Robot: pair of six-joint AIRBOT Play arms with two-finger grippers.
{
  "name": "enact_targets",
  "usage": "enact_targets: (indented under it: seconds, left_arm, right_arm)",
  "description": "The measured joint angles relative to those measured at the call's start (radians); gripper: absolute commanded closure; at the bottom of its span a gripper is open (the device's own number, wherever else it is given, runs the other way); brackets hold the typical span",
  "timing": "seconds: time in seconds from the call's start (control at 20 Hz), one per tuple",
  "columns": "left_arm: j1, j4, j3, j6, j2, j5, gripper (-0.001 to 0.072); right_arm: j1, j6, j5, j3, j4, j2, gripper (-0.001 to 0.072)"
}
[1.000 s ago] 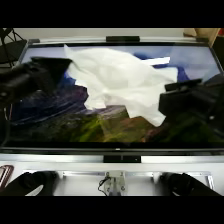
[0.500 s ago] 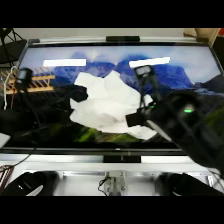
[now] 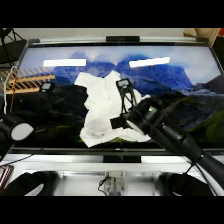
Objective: Fold the shirts.
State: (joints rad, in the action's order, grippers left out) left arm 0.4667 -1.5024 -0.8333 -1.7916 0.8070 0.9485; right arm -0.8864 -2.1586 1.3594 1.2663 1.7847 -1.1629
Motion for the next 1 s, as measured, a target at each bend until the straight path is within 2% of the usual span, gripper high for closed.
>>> enact_targets:
  seconds: [0.25,0.4,0.55,0.75,1.0]
  left_arm:
    - [-0.317,-0.18,-0.104,0.189,0.012,0.165,0.0087]
    - [-0.595,-0.241,-0.133,0.262,0.039,0.159,0.0087]
    - [-0.789,-0.226,-0.192,0.296,0.129,0.118,0.0088]
    - [-0.894,-0.225,-0.368,0.341,0.355,0.106,0.0088]
    - [-0.93,-0.231,-0.595,0.409,0.645,0.188,0.0088]
  right_arm:
    - [0.0,-0.002,-0.017,-0.004,-0.065,-0.005,0.0657]
    - [0.0,-0.003,-0.022,-0.004,-0.116,-0.005,0.0657]
    - [0.0,0.002,-0.022,-0.004,-0.155,-0.006,0.0657]
    - [0.0,0.021,-0.006,-0.004,-0.198,-0.005,0.0657]
    - [0.0,0.057,0.019,-0.004,-0.208,-0.005,0.0657]
